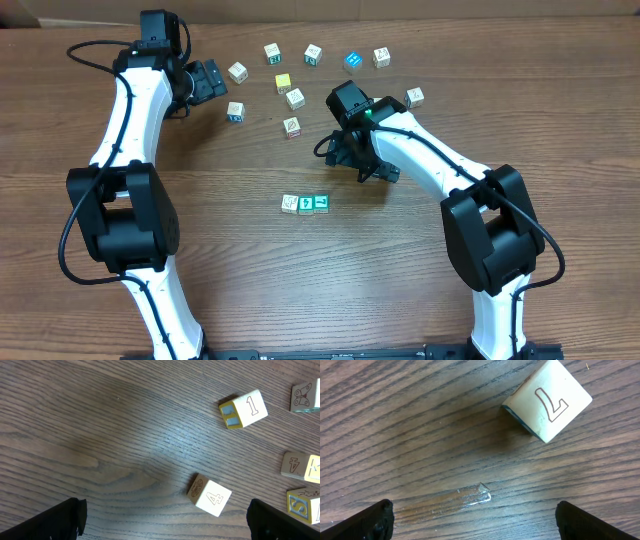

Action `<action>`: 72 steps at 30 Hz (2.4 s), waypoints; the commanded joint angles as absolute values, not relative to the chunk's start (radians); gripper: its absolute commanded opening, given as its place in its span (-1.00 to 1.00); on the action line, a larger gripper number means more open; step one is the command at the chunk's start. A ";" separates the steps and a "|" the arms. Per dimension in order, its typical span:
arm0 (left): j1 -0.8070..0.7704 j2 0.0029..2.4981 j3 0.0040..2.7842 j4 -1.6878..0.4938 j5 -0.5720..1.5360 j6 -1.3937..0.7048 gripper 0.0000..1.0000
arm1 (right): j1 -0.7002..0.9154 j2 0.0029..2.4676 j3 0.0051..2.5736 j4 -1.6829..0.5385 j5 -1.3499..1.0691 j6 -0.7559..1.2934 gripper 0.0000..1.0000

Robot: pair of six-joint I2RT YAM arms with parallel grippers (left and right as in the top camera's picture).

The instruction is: Form a circle

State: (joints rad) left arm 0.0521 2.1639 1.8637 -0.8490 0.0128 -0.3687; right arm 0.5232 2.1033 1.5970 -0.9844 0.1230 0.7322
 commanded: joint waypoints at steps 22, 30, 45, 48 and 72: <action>0.045 2.158 1.877 -0.849 0.019 -0.389 0.99 | 0.519 2.106 1.618 -0.994 0.138 0.728 0.83; 0.045 2.158 1.877 -0.849 0.019 -0.389 1.00 | 0.519 2.106 1.618 -0.994 0.138 0.728 0.80; 0.045 2.158 1.877 -0.849 0.019 -0.389 0.99 | 0.475 2.100 1.878 -1.107 0.073 0.436 -0.05; 0.045 2.158 1.877 -0.849 0.019 -0.389 0.99 | 0.447 2.100 2.023 -1.138 0.078 0.429 -0.39; 0.045 2.158 1.876 -0.849 0.019 -0.389 1.00 | 0.763 2.106 2.035 -1.192 -0.066 0.632 -0.93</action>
State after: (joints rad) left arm 0.0521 2.1639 1.8637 -0.8494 0.0154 -0.3687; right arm 0.7132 2.1071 2.0701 -1.2114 -0.1425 0.5007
